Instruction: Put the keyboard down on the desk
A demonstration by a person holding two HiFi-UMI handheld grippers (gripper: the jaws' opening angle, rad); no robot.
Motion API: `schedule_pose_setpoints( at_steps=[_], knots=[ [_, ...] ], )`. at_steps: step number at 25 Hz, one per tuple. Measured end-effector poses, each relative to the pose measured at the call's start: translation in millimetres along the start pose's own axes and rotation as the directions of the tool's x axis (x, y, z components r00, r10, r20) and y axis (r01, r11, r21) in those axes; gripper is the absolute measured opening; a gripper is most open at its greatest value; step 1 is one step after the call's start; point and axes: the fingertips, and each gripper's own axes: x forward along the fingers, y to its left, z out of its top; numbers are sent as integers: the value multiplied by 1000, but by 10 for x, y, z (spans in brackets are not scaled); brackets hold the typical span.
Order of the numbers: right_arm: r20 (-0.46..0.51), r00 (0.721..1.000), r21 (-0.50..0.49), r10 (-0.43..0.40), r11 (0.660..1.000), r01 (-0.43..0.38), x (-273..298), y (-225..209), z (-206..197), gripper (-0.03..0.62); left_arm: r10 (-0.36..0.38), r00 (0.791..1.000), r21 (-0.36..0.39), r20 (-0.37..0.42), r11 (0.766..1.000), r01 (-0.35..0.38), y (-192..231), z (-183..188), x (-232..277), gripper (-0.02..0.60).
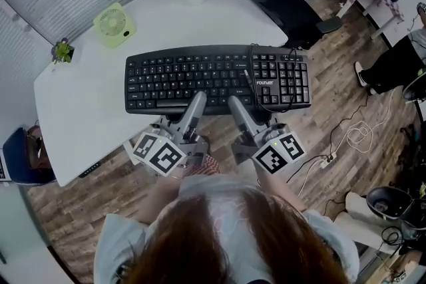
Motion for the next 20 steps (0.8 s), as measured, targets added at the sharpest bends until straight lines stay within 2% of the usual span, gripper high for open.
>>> schedule_pose_setpoints(
  at_steps=[15, 20],
  knots=[
    [4, 1000, 13, -8, 1000, 8, -138, 124, 8, 261, 1, 1000, -1, -14, 1000, -1, -127, 5, -129, 216],
    [16, 1000, 18, -20, 1000, 20, 9, 18, -5, 261, -12, 1000, 2, -27, 1000, 12, 5, 41, 15, 216]
  ],
)
